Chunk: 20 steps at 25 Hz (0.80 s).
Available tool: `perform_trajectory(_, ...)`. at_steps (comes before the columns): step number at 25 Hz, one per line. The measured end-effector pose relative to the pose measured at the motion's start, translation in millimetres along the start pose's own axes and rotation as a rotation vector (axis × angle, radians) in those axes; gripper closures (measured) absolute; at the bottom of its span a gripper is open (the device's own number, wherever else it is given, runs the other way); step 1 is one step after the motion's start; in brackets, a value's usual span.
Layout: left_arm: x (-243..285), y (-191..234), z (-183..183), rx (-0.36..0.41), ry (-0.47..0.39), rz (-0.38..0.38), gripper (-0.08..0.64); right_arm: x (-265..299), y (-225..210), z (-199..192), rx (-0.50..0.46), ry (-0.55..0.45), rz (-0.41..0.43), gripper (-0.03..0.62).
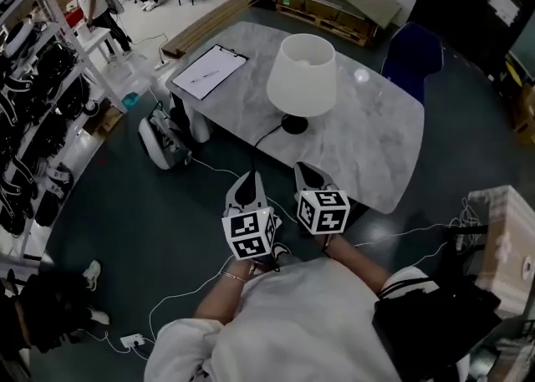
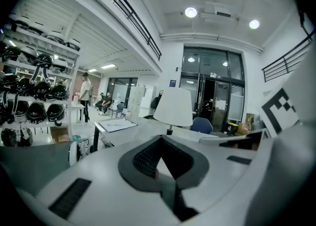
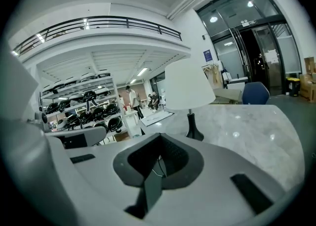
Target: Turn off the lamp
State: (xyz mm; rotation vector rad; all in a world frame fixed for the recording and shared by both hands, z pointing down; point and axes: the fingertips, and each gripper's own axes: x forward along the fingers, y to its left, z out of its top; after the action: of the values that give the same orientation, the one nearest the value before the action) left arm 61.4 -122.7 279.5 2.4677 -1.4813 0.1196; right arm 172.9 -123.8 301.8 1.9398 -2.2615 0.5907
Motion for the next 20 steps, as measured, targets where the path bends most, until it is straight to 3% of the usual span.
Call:
perform_trajectory(9,9.6,-23.3,-6.7,0.019,0.036,-0.065,0.566,-4.9,-13.0,-2.6,0.029,0.000,-0.042,0.592)
perform_trajectory(20,15.7,-17.3,-11.2,-0.002,0.056,-0.052,0.566,-0.3,-13.8,-3.2,0.020,0.009,-0.047,0.594)
